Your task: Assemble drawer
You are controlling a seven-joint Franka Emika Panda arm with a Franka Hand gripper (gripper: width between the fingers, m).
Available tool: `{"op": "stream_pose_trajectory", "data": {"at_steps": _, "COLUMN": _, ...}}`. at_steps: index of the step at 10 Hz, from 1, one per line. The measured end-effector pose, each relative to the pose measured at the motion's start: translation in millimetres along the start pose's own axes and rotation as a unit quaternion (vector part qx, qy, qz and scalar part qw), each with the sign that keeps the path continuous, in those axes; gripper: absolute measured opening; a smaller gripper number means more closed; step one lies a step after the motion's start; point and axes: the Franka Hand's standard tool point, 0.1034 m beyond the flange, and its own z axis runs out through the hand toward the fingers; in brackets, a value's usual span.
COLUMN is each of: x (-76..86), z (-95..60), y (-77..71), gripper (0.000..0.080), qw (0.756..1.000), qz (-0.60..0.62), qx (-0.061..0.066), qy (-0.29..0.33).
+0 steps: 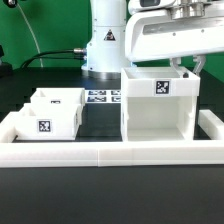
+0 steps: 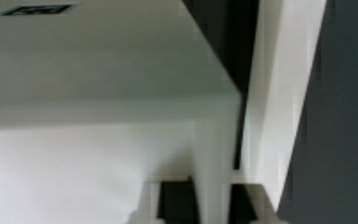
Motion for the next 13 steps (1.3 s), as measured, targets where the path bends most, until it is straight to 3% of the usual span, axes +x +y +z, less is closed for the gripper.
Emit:
{"op": "stream_pose_trajectory", "data": {"at_steps": 3, "x": 1.0, "z": -0.7, "y": -0.8, "gripper": 0.0039, "qw": 1.000, "qz": 0.010, "qx": 0.000, "qy": 0.001}}
{"op": "stream_pose_trajectory", "data": {"at_steps": 6, "x": 5.2, "z": -2.5, "y": -3.6, "gripper": 0.0039, "qw": 0.995, "qz": 0.104, "qx": 0.007, "qy": 0.012}}
{"op": "stream_pose_trajectory", "data": {"at_steps": 8, "x": 13.7, "z": 0.2, "y": -11.7, "gripper": 0.0047, "qw": 0.973, "qz": 0.224, "qx": 0.018, "qy": 0.048}}
{"op": "stream_pose_trajectory", "data": {"at_steps": 11, "x": 26.2, "z": -5.7, "y": 6.7, "gripper": 0.0051, "qw": 0.946, "qz": 0.315, "qx": 0.027, "qy": 0.067}}
{"op": "stream_pose_trajectory", "data": {"at_steps": 13, "x": 29.1, "z": -9.0, "y": 4.4, "gripper": 0.0051, "qw": 0.929, "qz": 0.362, "qx": 0.037, "qy": 0.071}}
